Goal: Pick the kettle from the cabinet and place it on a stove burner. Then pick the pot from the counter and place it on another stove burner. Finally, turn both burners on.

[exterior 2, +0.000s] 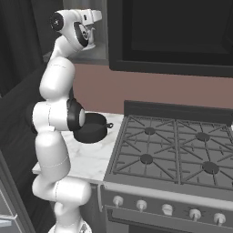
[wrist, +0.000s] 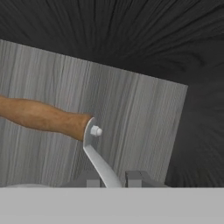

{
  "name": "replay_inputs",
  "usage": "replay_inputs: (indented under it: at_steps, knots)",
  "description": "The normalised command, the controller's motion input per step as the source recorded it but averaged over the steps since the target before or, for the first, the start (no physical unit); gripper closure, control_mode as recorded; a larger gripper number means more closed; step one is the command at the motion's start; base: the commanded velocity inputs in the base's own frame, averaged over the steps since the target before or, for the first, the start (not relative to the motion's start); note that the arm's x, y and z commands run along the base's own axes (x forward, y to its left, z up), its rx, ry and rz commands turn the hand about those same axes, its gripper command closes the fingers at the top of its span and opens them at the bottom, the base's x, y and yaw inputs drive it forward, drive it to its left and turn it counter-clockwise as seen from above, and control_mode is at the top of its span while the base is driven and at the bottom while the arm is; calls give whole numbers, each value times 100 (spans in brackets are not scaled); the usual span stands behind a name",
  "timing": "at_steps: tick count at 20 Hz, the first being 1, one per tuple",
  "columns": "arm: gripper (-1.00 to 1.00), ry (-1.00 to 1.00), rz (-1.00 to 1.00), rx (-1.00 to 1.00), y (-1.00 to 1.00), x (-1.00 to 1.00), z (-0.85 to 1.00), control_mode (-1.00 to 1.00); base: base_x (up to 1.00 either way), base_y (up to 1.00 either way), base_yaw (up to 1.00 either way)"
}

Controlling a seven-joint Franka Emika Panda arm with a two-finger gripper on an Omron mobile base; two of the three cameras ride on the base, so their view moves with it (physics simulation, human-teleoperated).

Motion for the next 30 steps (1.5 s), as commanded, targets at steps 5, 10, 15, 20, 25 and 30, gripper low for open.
replay_inputs:
  at_steps: [5, 10, 15, 20, 25, 30]
  knots:
    - [100, 0, 0, 0, 0, 0, 0, -100, 0, 0, 0]
    - [100, -1, 0, 0, 0, 0, 0, -100, 0, 0, 0]
    - [100, 0, 0, 0, 0, -8, 0, -100, 0, 0, 0]
    - [100, 0, -1, 0, 1, -19, 2, -100, 0, 0, 0]
    - [100, -4, 0, 0, 0, -38, 0, -100, 0, 0, 0]
    - [100, -9, 0, 0, -4, -47, 0, -100, 0, 0, 0]
